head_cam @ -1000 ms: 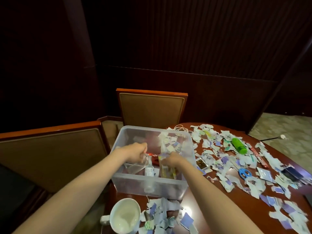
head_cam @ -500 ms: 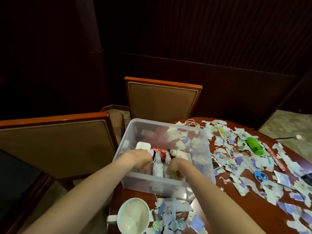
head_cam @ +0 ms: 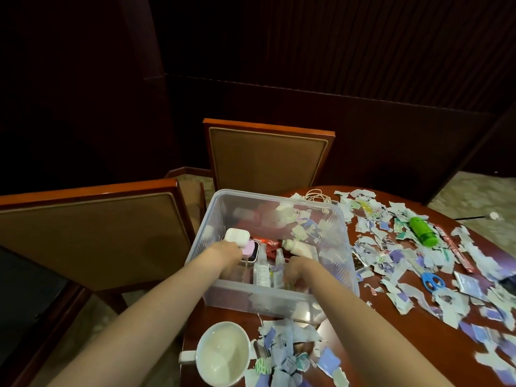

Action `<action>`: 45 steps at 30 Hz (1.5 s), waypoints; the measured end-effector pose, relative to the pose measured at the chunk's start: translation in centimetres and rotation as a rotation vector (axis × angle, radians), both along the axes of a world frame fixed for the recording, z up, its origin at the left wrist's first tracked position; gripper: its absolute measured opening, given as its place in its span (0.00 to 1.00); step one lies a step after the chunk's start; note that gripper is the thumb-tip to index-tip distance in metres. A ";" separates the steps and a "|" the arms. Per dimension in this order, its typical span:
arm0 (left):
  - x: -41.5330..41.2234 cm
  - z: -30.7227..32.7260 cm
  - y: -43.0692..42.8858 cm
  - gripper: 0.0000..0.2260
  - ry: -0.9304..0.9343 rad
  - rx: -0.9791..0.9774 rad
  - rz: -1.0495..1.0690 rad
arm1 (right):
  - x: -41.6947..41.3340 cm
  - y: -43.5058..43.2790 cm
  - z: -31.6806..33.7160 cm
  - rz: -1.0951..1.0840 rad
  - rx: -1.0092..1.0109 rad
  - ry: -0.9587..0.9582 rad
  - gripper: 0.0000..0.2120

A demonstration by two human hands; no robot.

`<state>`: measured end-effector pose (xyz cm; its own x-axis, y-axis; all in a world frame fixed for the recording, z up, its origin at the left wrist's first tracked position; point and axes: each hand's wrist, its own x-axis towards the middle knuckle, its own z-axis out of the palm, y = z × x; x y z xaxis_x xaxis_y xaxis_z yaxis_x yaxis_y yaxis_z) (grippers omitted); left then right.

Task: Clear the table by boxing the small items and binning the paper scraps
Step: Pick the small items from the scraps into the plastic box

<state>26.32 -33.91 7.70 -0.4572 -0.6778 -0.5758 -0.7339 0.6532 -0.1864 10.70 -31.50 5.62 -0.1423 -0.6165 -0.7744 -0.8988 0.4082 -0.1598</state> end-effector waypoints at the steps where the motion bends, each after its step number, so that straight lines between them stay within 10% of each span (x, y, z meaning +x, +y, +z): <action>1: 0.2 -0.1 -0.1 0.16 -0.026 -0.001 0.008 | 0.0 -0.1 0.0 0.006 0.002 0.010 0.12; 20: 0.6 -0.8 -0.4 0.14 0.052 -0.054 0.116 | -0.5 0.3 -1.0 0.001 -0.049 0.012 0.10; 45: 0.5 1.9 -1.7 0.10 0.663 0.141 0.501 | -2.3 0.7 2.8 -0.227 -0.601 -0.083 0.09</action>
